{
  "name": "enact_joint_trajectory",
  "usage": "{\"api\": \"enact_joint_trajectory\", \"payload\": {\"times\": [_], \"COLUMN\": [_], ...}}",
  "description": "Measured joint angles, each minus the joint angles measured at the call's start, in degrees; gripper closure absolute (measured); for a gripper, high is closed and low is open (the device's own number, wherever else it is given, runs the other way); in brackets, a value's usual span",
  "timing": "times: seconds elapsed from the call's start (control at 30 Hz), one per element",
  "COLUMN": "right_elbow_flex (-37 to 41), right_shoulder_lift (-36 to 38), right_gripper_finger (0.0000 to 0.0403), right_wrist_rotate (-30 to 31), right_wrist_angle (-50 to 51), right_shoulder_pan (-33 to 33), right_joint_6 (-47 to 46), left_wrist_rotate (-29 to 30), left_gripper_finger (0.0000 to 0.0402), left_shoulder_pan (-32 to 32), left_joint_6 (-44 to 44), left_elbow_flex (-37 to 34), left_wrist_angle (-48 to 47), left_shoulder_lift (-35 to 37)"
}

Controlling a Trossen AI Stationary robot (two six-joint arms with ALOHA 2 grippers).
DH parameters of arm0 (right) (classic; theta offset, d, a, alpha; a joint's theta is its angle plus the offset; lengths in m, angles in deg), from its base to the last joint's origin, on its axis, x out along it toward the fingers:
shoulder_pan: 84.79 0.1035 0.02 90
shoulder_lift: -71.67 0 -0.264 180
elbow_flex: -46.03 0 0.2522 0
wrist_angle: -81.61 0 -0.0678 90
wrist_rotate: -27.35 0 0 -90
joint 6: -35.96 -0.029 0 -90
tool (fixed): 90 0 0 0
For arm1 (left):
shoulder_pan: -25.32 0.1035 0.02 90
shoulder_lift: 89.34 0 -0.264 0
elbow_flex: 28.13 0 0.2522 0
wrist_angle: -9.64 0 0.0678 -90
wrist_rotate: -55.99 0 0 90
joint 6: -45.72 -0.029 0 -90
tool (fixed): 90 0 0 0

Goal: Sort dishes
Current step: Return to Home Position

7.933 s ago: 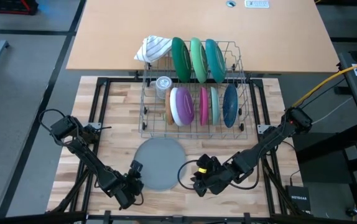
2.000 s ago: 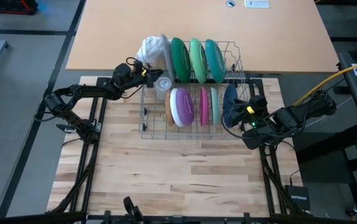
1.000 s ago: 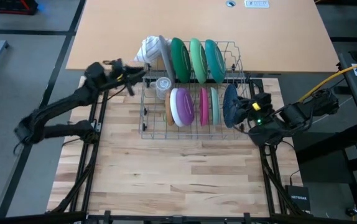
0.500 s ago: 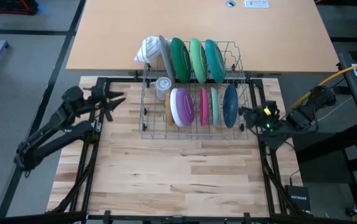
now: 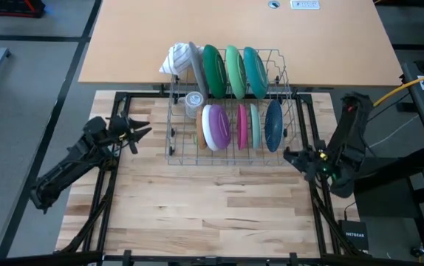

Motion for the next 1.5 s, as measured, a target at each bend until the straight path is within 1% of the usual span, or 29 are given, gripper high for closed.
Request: {"api": "enact_joint_trajectory", "payload": {"times": [0.1,0.17,0.27,0.33,0.43,0.63,0.67,0.77,0.87,0.97,1.03,1.13,1.2,1.23,1.27,1.33,1.4,1.5], "right_elbow_flex": [2.78,4.2,5.39,5.81,5.95,5.95,5.95,5.95,5.97,5.97,5.97,5.97,5.97,5.97,5.95,6.37,7.61,11.42], "right_shoulder_lift": [0.3,0.39,0.25,-0.34,-1.27,-4.86,-5.92,-10.09,-15.32,-20.17,-23.15,-26.59,-27.53,-27.37,-26.72,-23.96,-19.49,-11.7], "right_gripper_finger": [0.0267,0.0267,0.0267,0.0267,0.0267,0.0267,0.0267,0.0267,0.0267,0.0267,0.0267,0.0267,0.0267,0.0267,0.0267,0.0267,0.0267,0.0267], "right_wrist_rotate": [4.6,7.11,8.33,8.6,9.83,9.43,8.74,4.22,-1.86,-11.2,-19.45,-35.5,-45.0,-48.12,-49.76,-49.66,-47.04,-43.27], "right_wrist_angle": [0.04,0.1,-0.05,-0.78,-4.34,-13.26,-14.9,-20.66,-29.75,-43.15,-53.67,-69.94,-77.21,-79.07,-79.36,-76.06,-71.77,-68.38], "right_shoulder_pan": [4.02,6.11,7.94,8.12,8.06,6.84,6.05,2.05,-3.3,-9.7,-14.17,-20.34,-23.31,-24.37,-25.11,-25.76,-25.76,-25.76], "right_joint_6": [-5.23,-10.81,-18.63,-21.42,-21.46,-21.08,-21.07,-20.48,-15.91,-5.2,5.93,26.84,38.8,42.75,45.26,46.07,45.67,45.62], "left_wrist_rotate": [0.0,-0.02,-0.02,-0.06,-0.06,-0.09,-0.09,-0.09,-0.09,-0.11,-0.1,-0.11,-0.11,-0.11,-0.11,-0.12,-0.13,-0.13], "left_gripper_finger": [0.0284,0.0284,0.0284,0.0284,0.0284,0.0284,0.0284,0.0284,0.0284,0.0284,0.0284,0.0284,0.0284,0.0284,0.0284,0.0284,0.0284,0.0284], "left_shoulder_pan": [0.0,0.0,0.0,0.0,0.0,0.0,0.0,0.0,0.0,0.0,0.0,0.0,0.0,0.0,0.01,0.0,0.0,0.0], "left_joint_6": [-0.34,-0.4,-0.16,0.16,0.73,1.59,1.74,1.98,1.98,2.25,2.27,2.35,2.4,2.46,2.58,2.46,2.22,2.12], "left_elbow_flex": [-1.2,-1.31,-1.31,-1.31,-1.31,-1.31,-1.29,-1.29,-1.29,-1.29,-1.29,-1.29,-1.29,-1.29,-1.29,-1.29,-1.29,-1.28], "left_wrist_angle": [0.09,-0.18,0.09,0.78,1.37,1.48,1.46,1.5,1.56,1.66,1.66,1.66,1.64,1.64,1.64,1.55,1.39,1.33], "left_shoulder_lift": [0.07,0.07,0.07,0.07,0.07,0.07,0.07,0.07,0.07,0.07,0.07,0.07,0.07,0.07,0.07,0.07,0.07,0.07]}}
